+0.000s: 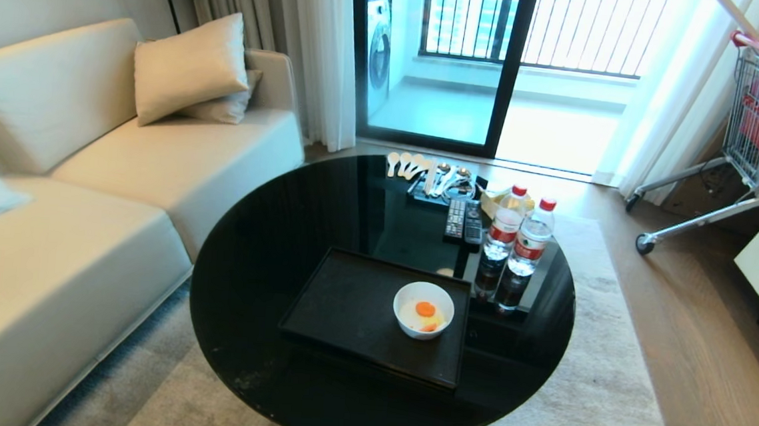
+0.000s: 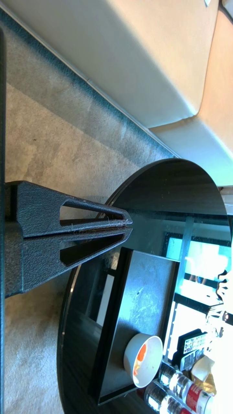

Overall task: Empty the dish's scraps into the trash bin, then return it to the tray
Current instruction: Pick up the bowl with leftover food

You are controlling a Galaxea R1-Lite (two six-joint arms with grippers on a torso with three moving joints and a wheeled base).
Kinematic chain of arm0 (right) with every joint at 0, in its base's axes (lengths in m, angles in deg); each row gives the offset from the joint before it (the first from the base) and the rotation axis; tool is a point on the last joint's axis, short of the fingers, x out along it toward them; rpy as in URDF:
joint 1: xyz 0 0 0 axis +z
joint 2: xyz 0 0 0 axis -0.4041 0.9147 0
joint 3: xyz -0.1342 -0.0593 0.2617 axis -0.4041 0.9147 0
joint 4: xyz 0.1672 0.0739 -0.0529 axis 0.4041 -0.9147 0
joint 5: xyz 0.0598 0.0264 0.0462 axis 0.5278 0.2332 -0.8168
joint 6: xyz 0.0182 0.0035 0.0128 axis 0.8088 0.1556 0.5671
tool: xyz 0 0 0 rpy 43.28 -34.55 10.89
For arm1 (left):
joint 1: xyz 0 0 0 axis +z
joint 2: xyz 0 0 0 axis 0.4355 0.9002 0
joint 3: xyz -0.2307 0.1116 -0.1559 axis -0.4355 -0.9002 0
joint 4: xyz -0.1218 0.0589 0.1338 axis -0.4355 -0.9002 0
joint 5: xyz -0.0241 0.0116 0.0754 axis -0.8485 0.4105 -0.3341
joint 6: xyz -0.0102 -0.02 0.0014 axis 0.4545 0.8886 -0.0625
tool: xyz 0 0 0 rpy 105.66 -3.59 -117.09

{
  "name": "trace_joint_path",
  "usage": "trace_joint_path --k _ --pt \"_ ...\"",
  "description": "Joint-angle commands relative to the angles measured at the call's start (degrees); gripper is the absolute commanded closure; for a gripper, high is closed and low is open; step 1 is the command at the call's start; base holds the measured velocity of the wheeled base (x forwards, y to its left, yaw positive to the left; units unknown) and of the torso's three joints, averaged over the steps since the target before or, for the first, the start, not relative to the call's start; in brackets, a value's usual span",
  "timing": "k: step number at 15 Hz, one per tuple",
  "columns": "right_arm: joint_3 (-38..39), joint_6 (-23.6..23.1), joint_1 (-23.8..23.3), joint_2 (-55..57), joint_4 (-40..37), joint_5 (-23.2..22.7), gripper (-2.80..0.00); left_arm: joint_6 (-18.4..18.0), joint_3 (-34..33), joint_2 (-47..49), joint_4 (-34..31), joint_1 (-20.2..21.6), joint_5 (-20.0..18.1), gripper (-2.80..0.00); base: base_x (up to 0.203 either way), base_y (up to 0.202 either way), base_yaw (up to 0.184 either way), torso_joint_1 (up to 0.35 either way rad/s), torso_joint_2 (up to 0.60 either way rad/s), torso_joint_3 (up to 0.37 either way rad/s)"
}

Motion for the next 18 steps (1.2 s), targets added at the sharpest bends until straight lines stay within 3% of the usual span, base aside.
trace_joint_path --k 1,5,8,10,12,15,18 --pt "-3.54 -1.49 0.01 12.89 0.14 -2.14 0.0 0.03 0.0 -0.02 0.01 0.0 0.02 0.0 0.0 0.0 0.0 0.0 0.0 0.0" --pt "-12.19 -2.69 2.53 37.6 3.75 -5.61 0.0 0.03 0.0 -0.02 0.01 0.0 0.02 0.0 0.0 0.0 0.0 0.0 0.0 0.0" --pt "-25.24 0.37 9.68 55.61 6.95 -5.87 0.0 0.03 0.0 -0.02 0.01 0.0 0.02 0.0 0.0 0.0 0.0 0.0 0.0 0.0" --pt "-38.39 6.14 17.72 64.66 7.63 -1.63 0.0 0.03 0.0 -0.02 0.01 0.0 0.02 0.0 0.0 0.0 0.0 0.0 0.0 0.0" --pt "-52.53 13.59 25.05 71.94 4.6 6.19 0.0 0.03 0.0 -0.02 0.01 0.0 0.02 0.0 0.0 0.0 0.0 0.0 0.0 0.0" --pt "-66.91 27.43 30.46 82.72 -3.59 12.64 0.0 0.03 0.0 -0.02 0.01 0.0 0.02 0.0 0.0 0.0 0.0 0.0 0.0 0.0" --pt "-72.11 38.68 32.09 92.19 -8.53 15.07 0.0 0.03 0.0 -0.02 0.01 0.0 0.02 0.0 0.0 0.0 0.0 0.0 0.0 0.0"
